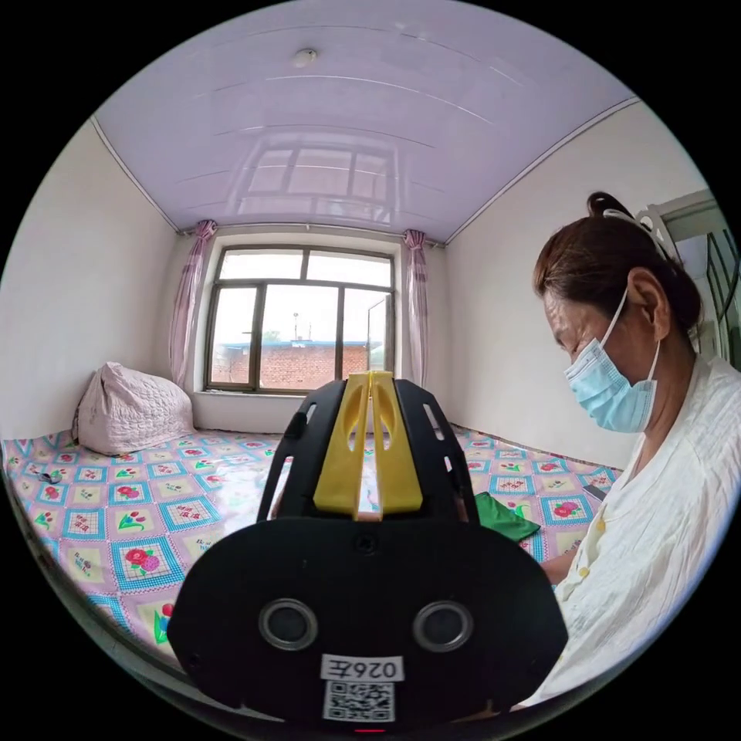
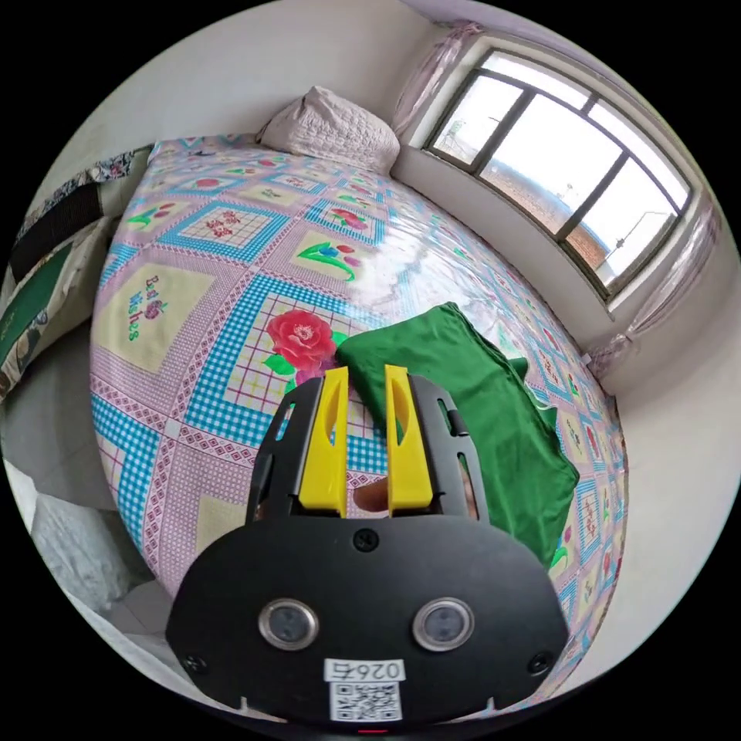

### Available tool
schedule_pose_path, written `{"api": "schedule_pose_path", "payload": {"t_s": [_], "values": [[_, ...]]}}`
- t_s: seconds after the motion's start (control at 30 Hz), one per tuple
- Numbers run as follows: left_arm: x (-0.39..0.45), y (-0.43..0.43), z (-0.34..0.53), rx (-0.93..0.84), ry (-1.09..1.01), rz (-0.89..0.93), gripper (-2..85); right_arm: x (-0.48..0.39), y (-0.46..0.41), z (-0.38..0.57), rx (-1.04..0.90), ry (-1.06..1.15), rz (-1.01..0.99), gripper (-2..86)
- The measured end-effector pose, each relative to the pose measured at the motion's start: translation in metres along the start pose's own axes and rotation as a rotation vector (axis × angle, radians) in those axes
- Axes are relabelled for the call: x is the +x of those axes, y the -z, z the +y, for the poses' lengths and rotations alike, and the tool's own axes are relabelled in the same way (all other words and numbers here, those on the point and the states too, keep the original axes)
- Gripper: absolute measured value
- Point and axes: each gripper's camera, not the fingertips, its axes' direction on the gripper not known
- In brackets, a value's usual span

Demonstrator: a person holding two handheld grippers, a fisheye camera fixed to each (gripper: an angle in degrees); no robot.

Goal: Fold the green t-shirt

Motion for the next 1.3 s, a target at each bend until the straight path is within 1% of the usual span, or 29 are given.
{"api": "schedule_pose_path", "payload": {"t_s": [0.07, 0.27, 0.47, 0.7, 0.77, 0.9, 1.0, 1.07, 1.1, 1.17, 1.2, 1.27, 1.3], "values": [[-0.025, -0.004, 0.008, -0.033, 0.044, -0.025, -1.0, -0.026, -0.033, -0.023, -0.054, 0.102, 0.082, 3.8], [-0.089, -0.028, 0.022, -0.084, 0.182, -0.006, -1.0, -0.077, -0.085, -0.057, -0.092, 0.304, 0.175, 3.9], [-0.141, -0.063, 0.026, -0.104, 0.265, 0.029, -1.0, -0.099, -0.118, -0.082, -0.131, 0.346, 0.231, 4.0], [-0.190, -0.112, 0.018, -0.106, 0.321, 0.069, -1.0, -0.105, -0.142, -0.110, -0.148, 0.384, 0.275, 3.8], [-0.205, -0.134, 0.012, -0.116, 0.330, 0.077, -1.0, -0.103, -0.153, -0.119, -0.178, 0.378, 0.278, 0.8], [-0.229, -0.175, 0.005, -0.160, 0.341, 0.076, -1.0, -0.098, -0.160, -0.124, -0.197, 0.348, 0.263, -1.1], [-0.249, -0.228, 0.004, -0.249, 0.340, 0.080, -0.9, -0.089, -0.150, -0.120, -0.192, 0.306, 0.194, -1.2], [-0.264, -0.287, 0.011, -0.351, 0.342, 0.119, -0.8, -0.081, -0.139, -0.110, -0.188, 0.266, 0.139, -1.3], [-0.268, -0.304, 0.014, -0.378, 0.344, 0.136, -0.7, -0.079, -0.136, -0.106, -0.187, 0.255, 0.125, -1.3], [-0.283, -0.378, 0.031, -0.483, 0.354, 0.213, 0.0, -0.074, -0.120, -0.091, -0.188, 0.217, 0.071, -1.3], [-0.287, -0.397, 0.036, -0.507, 0.354, 0.236, 0.3, -0.074, -0.116, -0.086, -0.185, 0.206, 0.061, -1.3], [-0.297, -0.480, 0.057, -0.602, 0.351, 0.336, 4.2, -0.075, -0.100, -0.066, -0.187, 0.185, 0.033, -1.3], [-0.300, -0.501, 0.063, -0.631, 0.356, 0.358, 5.0, -0.076, -0.096, -0.062, -0.186, 0.184, 0.029, -1.3]]}}
